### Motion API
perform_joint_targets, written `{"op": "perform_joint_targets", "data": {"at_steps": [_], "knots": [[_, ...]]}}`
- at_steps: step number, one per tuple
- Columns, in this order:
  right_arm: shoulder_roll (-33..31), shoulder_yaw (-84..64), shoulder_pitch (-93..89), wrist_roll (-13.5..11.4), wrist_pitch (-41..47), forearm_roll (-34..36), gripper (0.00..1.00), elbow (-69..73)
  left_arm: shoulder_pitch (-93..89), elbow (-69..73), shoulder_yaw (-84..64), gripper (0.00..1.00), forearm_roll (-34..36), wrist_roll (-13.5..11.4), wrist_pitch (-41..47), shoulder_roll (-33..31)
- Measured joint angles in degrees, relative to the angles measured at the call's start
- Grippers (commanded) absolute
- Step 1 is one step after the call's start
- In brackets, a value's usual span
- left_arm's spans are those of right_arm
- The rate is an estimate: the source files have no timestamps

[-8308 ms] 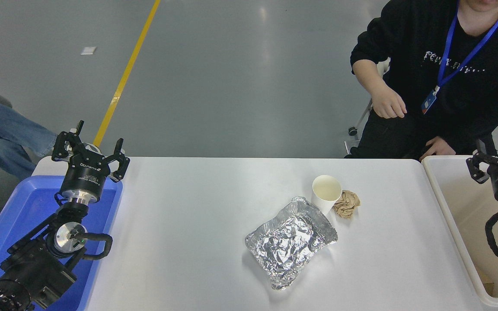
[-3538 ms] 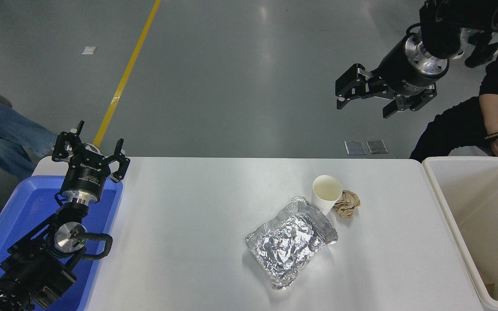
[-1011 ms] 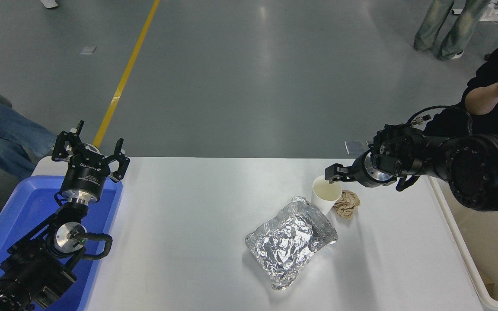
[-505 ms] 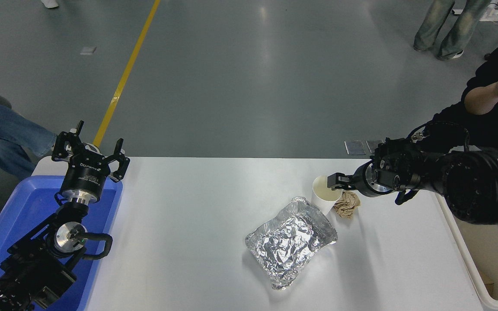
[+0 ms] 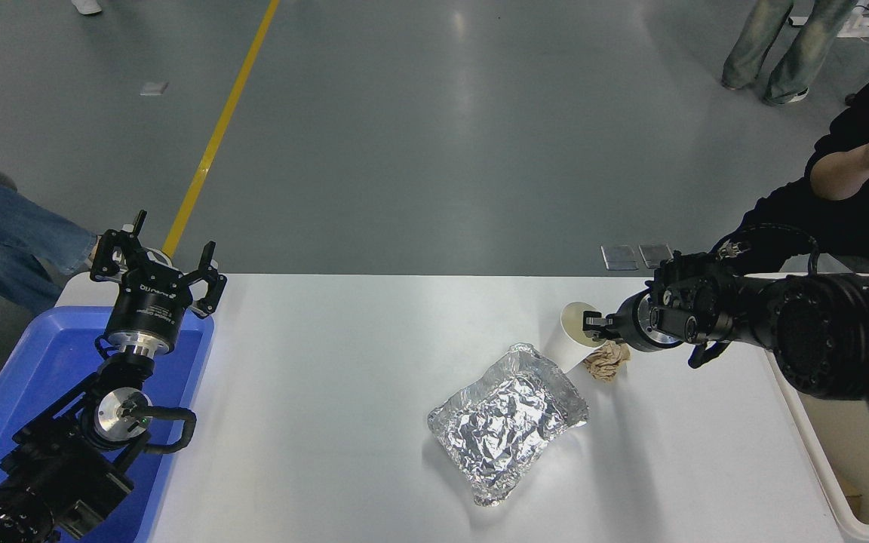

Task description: Pick up paper cup place in dustbin

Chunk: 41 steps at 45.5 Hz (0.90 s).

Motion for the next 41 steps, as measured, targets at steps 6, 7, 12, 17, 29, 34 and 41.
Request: {"op": "perform_joint_targets", "data": {"at_steps": [6,7,12,17,29,34,41], "knots": [[0.0,0.08,-0.01,0.94,-0.08,0.02,0.0,0.0,0.0,0.0,0.0,0.98,0.0,0.0,0.0,0.0],[0.0,0.09,0.01,1.14,-0.08,0.02,0.0,0.01,0.0,0.0,0.0,0.98,0.0,0.0,0.0,0.0],[0.0,0.27,0.27,1.9,-0.03,0.03,0.0,0.14,0.0,0.0,0.0,0.98,0.0,0.0,0.0,0.0],[0.0,0.36,0.43,2.39,0.01,0.03,0.0,0.19,0.0,0.0,0.0,0.98,0.0,0.0,0.0,0.0],[0.0,0.48,1.99,3.57,0.1,-0.02,0.0,0.49,0.0,0.0,0.0,0.98,0.0,-0.01,0.0,0.0],[0.0,0.5,3.45,4.08,0.2,-0.02,0.0,0.67,0.0,0.0,0.0,0.98,0.0,-0.01,0.0,0.0],[-0.01,0.85,6.56,4.61,0.41,-0.01,0.0,0.94,0.0,0.0,0.02,0.98,0.0,-0.01,0.0,0.0]]}}
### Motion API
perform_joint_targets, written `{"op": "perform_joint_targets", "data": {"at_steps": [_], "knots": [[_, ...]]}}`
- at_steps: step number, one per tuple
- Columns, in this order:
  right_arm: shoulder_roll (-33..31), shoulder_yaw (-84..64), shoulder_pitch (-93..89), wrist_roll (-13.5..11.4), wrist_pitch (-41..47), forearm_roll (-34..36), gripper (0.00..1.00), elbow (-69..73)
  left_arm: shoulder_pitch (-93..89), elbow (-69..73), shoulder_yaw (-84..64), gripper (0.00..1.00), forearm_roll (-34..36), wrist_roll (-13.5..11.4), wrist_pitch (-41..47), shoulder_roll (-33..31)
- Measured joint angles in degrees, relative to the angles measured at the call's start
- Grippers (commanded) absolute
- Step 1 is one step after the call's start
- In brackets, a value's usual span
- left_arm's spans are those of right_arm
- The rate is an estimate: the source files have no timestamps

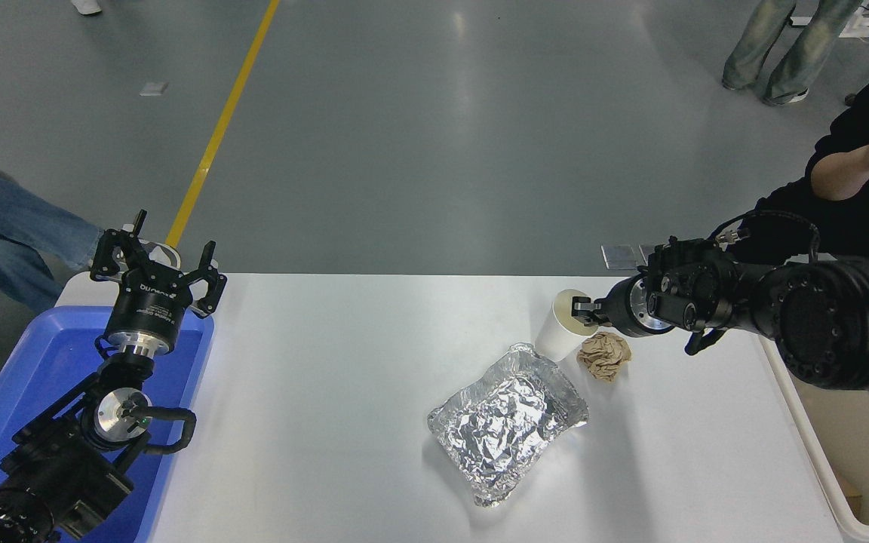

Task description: Pick up paper cup place in dustbin

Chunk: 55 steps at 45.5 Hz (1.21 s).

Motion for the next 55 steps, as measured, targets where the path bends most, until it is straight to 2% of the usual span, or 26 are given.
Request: {"op": "perform_joint_targets", "data": {"at_steps": [10,34,55], "knots": [[-2.19,0.54,7.04,0.67,1.58,0.06,0.0,1.77,0.0,0.0,0.01,0.98,0.0,0.0,0.0,0.0],[-12.13,0.92,29.29,1.02,9.81,-0.34,0.0,9.64,0.0,0.0,0.03,0.98,0.0,-0.02,-0.01,0.0],[-15.9,0.79,35.59,1.06,11.33,-3.28,0.0,13.23,0.0,0.0,-0.01,0.98,0.0,-0.02,-0.01,0.01]]}}
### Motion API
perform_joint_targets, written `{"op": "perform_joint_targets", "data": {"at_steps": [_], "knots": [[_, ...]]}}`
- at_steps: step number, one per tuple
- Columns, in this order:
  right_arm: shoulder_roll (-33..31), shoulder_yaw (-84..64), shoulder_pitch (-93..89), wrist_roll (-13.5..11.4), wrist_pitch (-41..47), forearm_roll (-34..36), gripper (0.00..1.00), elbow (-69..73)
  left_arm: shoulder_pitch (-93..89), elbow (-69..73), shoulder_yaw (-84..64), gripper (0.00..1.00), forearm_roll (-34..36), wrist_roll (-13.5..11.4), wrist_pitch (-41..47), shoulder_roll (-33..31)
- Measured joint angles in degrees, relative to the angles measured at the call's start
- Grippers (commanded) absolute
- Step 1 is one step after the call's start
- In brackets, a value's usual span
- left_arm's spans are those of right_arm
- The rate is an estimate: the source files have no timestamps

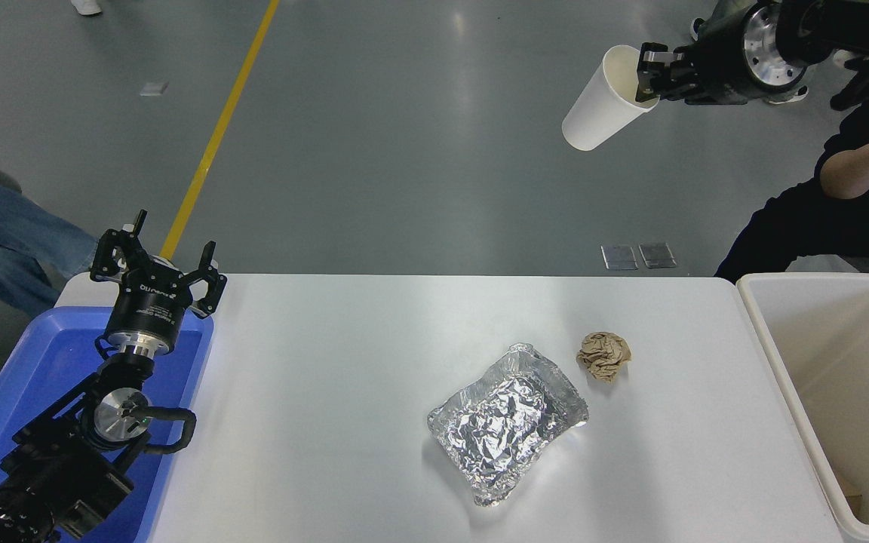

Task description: Pick up paper cup place in dustbin

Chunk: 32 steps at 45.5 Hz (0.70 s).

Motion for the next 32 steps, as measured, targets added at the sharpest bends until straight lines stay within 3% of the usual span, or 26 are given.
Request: {"op": "perform_joint_targets", "data": {"at_steps": [12,32], "knots": [[-4.23,-0.46,-5.13,0.01,-0.68,-2.41,0.0,-4.08,0.03,0.01,-0.01,0.98,-0.01,0.0,0.0,0.0],[-12.85,-0.51,-27.21,-0.14,-4.45,-3.61,0.0,-24.31,0.08,0.0,-0.01,0.98,-0.01,0.0,0.01,0.0]]}}
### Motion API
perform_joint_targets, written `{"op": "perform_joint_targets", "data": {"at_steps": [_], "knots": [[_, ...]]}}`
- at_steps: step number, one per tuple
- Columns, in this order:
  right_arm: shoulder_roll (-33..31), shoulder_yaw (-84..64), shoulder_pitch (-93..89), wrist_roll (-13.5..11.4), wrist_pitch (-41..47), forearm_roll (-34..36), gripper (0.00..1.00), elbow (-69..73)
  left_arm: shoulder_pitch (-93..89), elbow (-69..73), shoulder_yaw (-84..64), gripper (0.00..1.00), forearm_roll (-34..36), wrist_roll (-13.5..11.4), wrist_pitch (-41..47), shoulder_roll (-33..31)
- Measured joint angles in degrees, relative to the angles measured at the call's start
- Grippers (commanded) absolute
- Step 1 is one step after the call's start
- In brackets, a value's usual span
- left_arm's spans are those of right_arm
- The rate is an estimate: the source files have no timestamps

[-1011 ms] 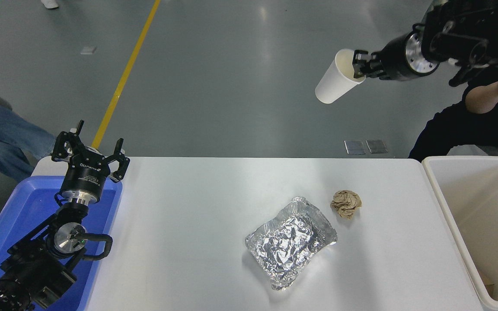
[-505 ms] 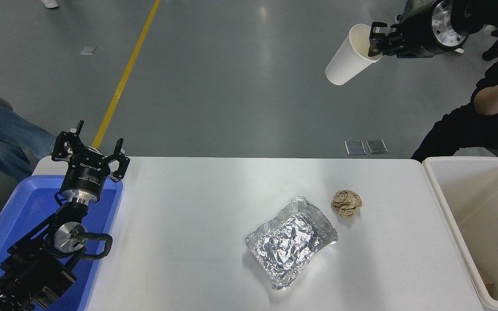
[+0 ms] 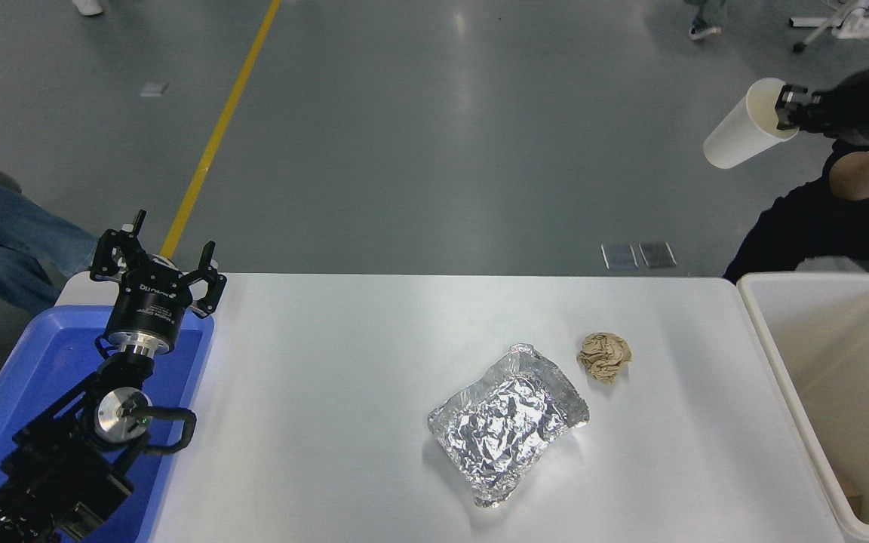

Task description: Pick up paper cup place in dustbin

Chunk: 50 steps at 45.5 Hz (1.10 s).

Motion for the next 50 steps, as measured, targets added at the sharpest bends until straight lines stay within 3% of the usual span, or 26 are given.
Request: {"op": "perform_joint_targets", "data": {"at_steps": [21,50], "knots": [[-4.15,5.16,-25.04,-0.36,-6.34,0.42,0.0,-16.53,0.01,-0.02,-0.01,0.98,0.0,0.0,0.0,0.0],[-0.47,19.74,-50.01,-1.43,-16.51,0.37,0.0,-23.47,0.01,0.0,-0.08,0.98,0.0,0.0,-0.01,0.0]]}}
